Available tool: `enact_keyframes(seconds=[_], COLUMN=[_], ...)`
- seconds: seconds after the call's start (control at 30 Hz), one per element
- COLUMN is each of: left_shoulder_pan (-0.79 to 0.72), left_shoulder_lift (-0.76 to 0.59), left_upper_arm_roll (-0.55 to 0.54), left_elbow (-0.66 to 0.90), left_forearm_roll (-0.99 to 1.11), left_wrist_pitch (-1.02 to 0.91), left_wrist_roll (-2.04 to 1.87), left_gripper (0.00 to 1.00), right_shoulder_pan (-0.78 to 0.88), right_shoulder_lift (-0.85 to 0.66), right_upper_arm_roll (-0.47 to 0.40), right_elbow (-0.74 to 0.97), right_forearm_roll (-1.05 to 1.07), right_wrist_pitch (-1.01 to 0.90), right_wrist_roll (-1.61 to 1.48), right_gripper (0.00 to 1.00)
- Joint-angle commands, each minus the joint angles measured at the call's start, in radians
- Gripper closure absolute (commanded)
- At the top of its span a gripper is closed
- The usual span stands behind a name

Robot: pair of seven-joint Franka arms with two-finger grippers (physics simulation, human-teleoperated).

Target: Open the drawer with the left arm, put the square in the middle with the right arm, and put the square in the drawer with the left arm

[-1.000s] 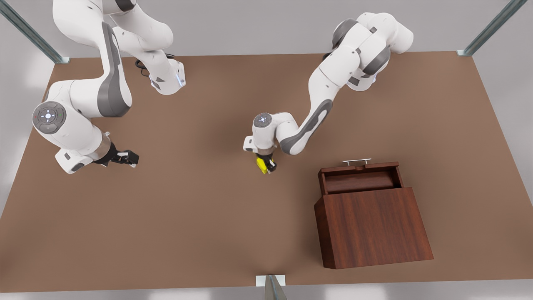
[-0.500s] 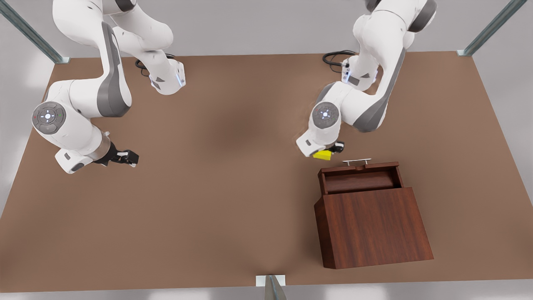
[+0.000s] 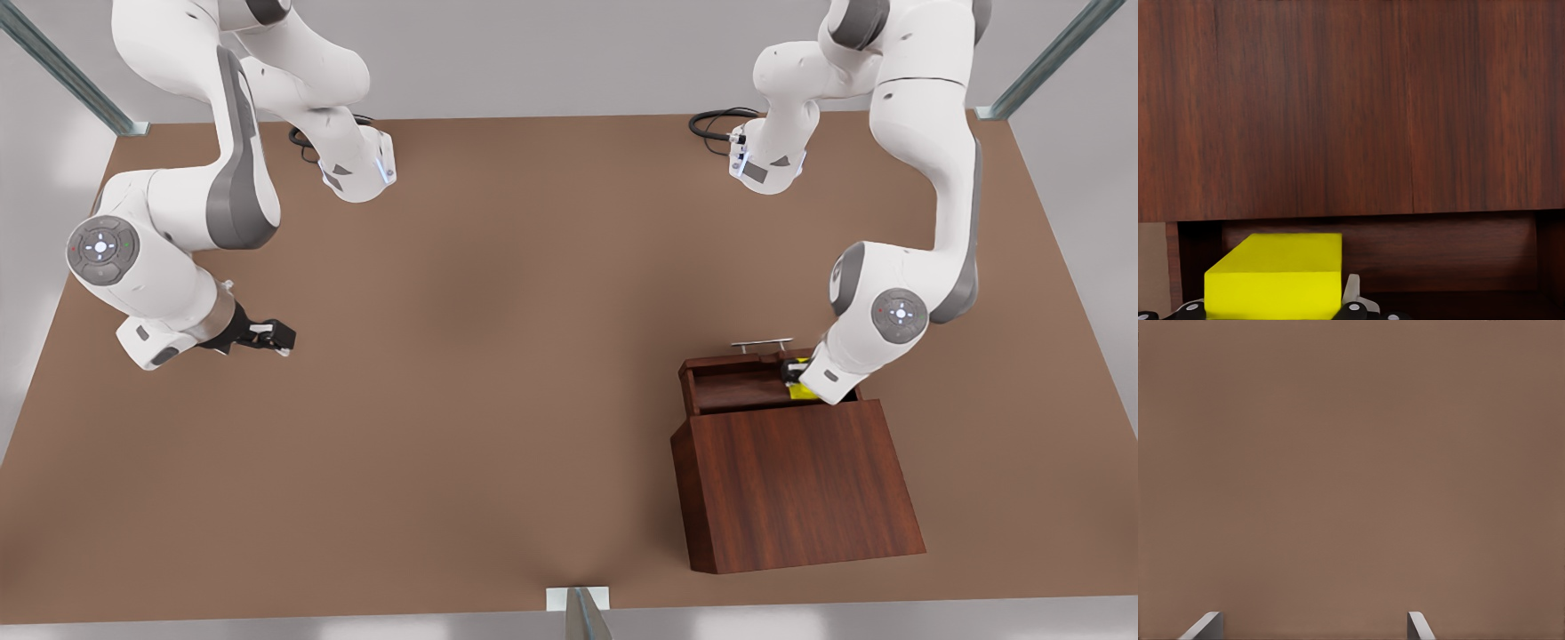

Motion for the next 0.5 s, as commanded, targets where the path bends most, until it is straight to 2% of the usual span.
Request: enact_keyframes(seconds=[0.0, 0.27, 0.33, 0.37, 0.43, 0.47], left_shoulder_pan=[0.0, -0.003, -0.098, -0.119, -0.13, -0.13], left_shoulder_lift=[0.002, -0.019, -0.085, -0.116, -0.121, -0.121], left_upper_arm_roll=[0.0, -0.001, -0.015, -0.015, -0.014, -0.014], left_elbow=[0.0, 0.018, 0.198, 0.241, 0.334, 0.334], left_forearm_roll=[-0.023, -0.023, -0.024, -0.026, -0.026, -0.024], left_wrist_pitch=[0.006, -0.02, -0.352, -0.359, -0.523, -0.531], left_wrist_roll=[0.001, -0.031, -0.029, -0.031, -0.028, -0.032], left_gripper=[0.0, 0.0, 0.0, 0.0, 0.0, 0.0], right_shoulder_pan=[0.0, 0.0, 0.0, 0.0, -0.002, -0.002], right_shoulder_lift=[0.0, 0.0, 0.0, 0.0, -0.002, -0.003], right_upper_arm_roll=[0.0, 0.0, 0.0, 0.0, 0.0, 0.0], right_elbow=[0.001, -0.001, -0.001, -0.001, 0.007, 0.007], right_forearm_roll=[0.0, -0.001, -0.001, -0.001, 0.0, 0.0], right_wrist_pitch=[0.0, 0.002, 0.002, 0.002, 0.0, 0.0], right_wrist_roll=[0.0, 0.0, 0.0, 0.0, 0.0, 0.0], right_gripper=[0.0, 0.0, 0.0, 0.0, 0.0, 0.0])
